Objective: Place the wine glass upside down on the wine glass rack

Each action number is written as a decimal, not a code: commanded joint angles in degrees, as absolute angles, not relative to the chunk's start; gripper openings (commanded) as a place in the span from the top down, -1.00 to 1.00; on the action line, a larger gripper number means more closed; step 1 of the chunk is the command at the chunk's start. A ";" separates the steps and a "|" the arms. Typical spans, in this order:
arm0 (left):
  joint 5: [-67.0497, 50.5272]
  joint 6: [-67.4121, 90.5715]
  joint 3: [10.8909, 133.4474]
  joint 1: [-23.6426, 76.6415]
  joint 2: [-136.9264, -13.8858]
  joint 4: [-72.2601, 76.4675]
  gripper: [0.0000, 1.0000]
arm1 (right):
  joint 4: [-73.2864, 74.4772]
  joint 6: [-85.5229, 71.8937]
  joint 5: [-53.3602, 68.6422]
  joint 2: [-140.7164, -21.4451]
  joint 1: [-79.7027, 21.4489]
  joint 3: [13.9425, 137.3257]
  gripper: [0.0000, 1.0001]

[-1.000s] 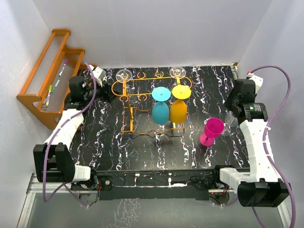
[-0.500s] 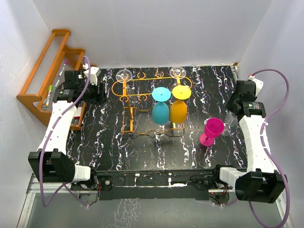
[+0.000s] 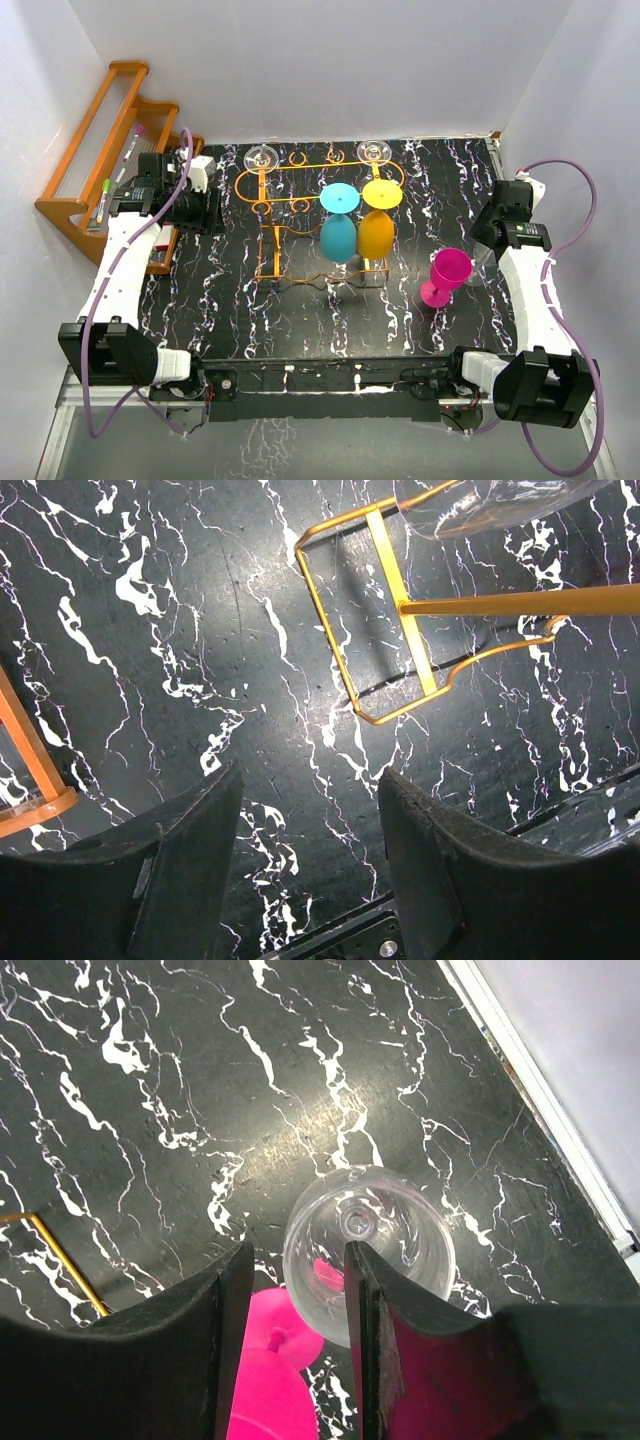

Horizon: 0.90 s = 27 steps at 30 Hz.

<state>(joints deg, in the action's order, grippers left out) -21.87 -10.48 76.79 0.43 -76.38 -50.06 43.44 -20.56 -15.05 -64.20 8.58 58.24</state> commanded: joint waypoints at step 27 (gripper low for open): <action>-19.82 -7.65 113.41 -0.77 -75.28 -60.91 -0.18 | 26.44 -28.74 -5.49 -54.76 6.79 83.56 0.85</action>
<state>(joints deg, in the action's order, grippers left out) -11.40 -11.86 112.77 -0.56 -76.20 -65.80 39.07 -26.24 -10.74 -56.38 7.99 77.73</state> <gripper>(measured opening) 0.578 0.124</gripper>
